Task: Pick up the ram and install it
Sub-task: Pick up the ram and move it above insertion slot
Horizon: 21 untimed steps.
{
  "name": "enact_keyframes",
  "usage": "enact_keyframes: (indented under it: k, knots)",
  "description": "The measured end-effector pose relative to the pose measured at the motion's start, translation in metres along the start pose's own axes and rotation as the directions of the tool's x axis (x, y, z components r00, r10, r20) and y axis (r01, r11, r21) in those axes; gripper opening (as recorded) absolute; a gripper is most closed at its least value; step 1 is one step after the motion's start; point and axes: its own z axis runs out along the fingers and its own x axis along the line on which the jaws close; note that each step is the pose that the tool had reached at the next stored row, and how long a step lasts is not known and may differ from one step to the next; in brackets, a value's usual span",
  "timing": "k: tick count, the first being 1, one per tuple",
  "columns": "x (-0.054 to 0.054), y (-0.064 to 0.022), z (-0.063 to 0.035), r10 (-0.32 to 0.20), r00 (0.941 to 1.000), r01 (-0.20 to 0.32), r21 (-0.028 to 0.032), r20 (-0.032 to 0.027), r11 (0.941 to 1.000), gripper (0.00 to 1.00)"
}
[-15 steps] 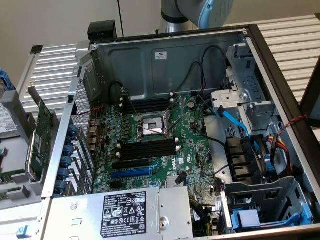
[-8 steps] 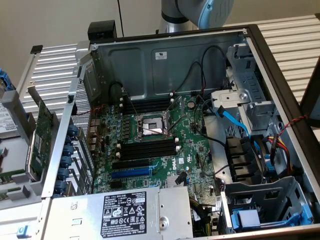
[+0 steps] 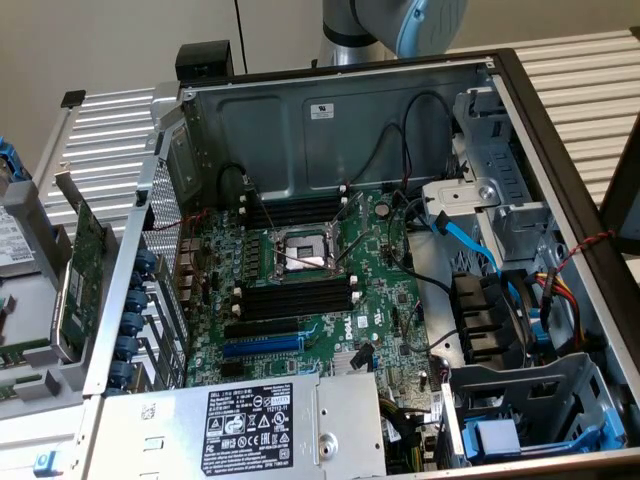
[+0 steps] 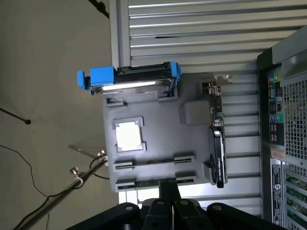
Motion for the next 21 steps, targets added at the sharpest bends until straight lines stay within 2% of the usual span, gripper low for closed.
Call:
enact_keyframes:
  k: [5, 10, 15, 18, 21]
  knots:
    - [0.0012, 0.0, 0.0001, -0.056, 0.9984, 0.056, 0.0003, -0.0015, 0.9984, 0.11]
    - [0.0013, 0.0, 0.0009, -0.146, 0.9893, 0.146, 0.0005, -0.0039, 0.9893, 0.11]
    - [0.0012, -0.0001, 0.0019, -0.235, 0.9721, 0.235, 0.0005, -0.0064, 0.9721, 0.11]
    - [0.0012, -0.0001, 0.0028, -0.288, 0.9577, 0.288, 0.0004, -0.0079, 0.9577, 0.11]
    - [0.0012, -0.0001, 0.0033, -0.339, 0.9406, 0.339, 0.0003, -0.0095, 0.9406, 0.11]
